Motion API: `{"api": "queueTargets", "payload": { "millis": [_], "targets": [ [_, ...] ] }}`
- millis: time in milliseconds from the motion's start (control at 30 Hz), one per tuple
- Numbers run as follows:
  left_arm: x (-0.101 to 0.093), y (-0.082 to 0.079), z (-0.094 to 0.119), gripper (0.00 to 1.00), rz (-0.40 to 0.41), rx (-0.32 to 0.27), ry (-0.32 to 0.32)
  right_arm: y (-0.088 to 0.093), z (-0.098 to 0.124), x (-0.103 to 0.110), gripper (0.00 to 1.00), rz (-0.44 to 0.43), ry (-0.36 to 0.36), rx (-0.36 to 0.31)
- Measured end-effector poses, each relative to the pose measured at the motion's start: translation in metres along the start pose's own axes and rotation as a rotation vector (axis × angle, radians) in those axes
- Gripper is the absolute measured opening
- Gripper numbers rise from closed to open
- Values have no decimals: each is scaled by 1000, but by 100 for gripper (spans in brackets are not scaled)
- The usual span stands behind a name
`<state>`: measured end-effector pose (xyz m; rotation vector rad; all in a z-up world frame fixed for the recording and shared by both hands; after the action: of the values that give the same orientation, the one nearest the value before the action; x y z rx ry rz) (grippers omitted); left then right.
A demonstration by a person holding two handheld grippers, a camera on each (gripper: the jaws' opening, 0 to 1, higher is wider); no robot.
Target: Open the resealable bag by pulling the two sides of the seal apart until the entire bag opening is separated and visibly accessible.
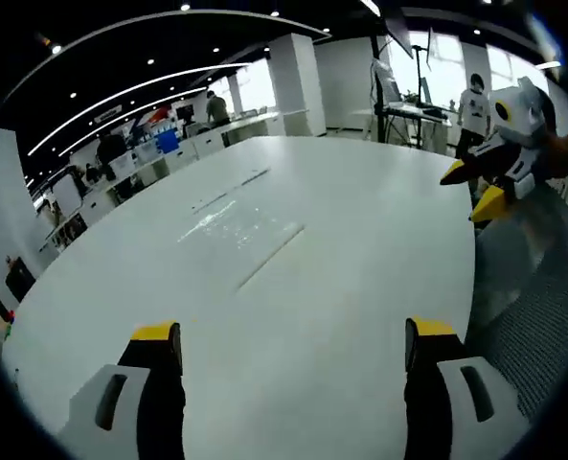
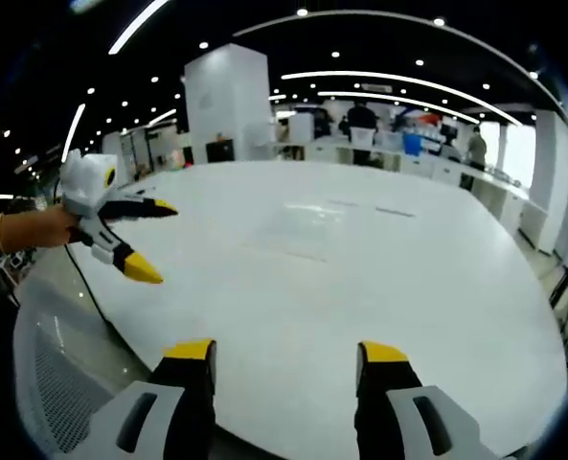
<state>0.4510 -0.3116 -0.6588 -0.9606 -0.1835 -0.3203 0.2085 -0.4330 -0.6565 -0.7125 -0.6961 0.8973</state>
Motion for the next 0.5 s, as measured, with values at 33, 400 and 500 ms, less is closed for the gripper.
{"api": "queueTargets", "payload": {
  "millis": [33,400,500],
  "targets": [
    [-1,0,4,97,9,-11,-6,0,1,0,58,0,0,-1],
    [-9,12,39,99,110,-81,-86,-1,7,3,63,9,-1,-21],
    [-10,15,44,99,120,-74,-95,-2,11,5,64,15,-1,-34]
  ]
}}
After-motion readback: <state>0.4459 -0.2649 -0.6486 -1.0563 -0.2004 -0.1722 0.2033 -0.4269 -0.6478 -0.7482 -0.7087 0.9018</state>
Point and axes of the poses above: the point that each gripper's makers call its tool centre point, and the gripper's own axes: z roughly backward along the fingers, x roughly to its left, y roughly out of its underside, the point moved 5 cm from there along z, roughly backward along the fingers, and after that the axes turned 12 degrees about -z, right-handed, at the moved point
